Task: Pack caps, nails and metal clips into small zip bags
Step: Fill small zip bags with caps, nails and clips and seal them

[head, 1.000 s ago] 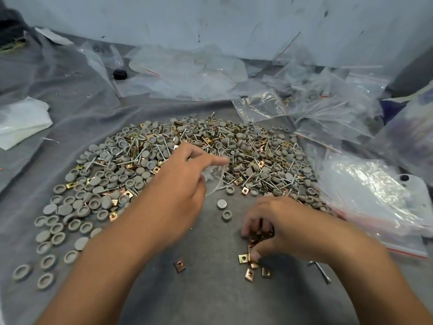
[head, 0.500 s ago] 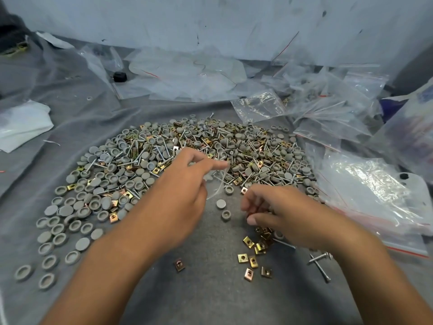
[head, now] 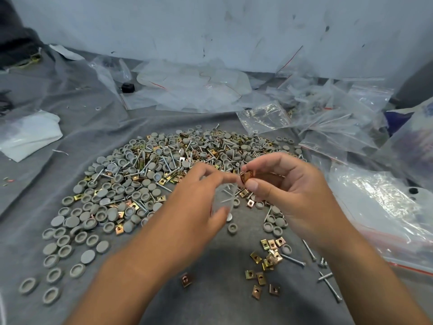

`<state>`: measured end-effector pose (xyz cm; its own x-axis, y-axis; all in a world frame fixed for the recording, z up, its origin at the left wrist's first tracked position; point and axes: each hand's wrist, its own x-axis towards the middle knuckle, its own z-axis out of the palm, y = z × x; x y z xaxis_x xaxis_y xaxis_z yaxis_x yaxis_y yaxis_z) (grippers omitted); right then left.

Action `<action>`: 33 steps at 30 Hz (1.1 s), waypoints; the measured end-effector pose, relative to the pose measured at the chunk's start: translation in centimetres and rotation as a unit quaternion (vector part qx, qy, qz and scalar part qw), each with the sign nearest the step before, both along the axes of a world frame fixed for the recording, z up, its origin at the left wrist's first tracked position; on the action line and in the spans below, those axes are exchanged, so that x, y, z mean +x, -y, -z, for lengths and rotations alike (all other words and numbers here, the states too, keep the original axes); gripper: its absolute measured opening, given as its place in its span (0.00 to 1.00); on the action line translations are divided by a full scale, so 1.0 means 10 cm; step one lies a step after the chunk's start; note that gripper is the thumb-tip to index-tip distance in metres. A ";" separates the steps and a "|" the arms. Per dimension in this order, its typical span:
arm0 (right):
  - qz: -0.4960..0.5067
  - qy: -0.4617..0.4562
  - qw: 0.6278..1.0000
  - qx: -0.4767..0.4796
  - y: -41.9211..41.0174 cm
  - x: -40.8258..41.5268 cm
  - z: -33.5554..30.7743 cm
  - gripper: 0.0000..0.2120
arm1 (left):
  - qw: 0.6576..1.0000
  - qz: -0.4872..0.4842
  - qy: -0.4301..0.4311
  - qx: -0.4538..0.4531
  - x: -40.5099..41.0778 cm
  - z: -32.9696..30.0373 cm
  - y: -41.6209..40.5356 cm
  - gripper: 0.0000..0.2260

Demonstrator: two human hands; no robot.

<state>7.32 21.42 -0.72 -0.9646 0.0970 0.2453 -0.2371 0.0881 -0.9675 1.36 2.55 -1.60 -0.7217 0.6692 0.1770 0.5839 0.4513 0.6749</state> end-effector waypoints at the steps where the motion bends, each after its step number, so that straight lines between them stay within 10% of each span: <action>1: 0.017 -0.028 0.999 0.018 0.04 0.00 0.00 0.09 | 1.000 0.000 0.001 0.005 0.00 -0.01 0.00 0.20; 6: 0.105 -0.147 0.949 0.257 0.19 0.02 0.02 0.10 | 1.000 -0.016 0.002 0.015 -0.03 0.00 0.01 0.18; 14: 0.134 -0.176 0.922 0.317 0.15 -0.02 0.02 0.08 | 1.000 -0.017 -0.002 0.023 -0.04 0.01 0.02 0.16; 23: 0.082 0.018 0.920 0.383 -0.13 0.05 -0.12 0.09 | 0.999 -0.030 -0.020 0.007 -0.03 0.03 0.04 0.23; 27: -0.118 0.266 0.803 0.521 -0.31 0.17 0.02 0.14 | 0.999 -0.030 -0.019 -0.002 -0.04 0.02 0.04 0.23; 33: -0.165 0.257 0.795 0.524 -0.24 0.17 0.20 0.19 | 0.999 -0.029 -0.019 -0.007 -0.04 0.03 0.01 0.23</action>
<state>9.05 23.78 -2.73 -0.8946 -0.1797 -0.4091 -0.0115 0.9245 -0.3810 0.99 2.41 -1.85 -0.7525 0.6288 0.1961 0.5819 0.4952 0.6451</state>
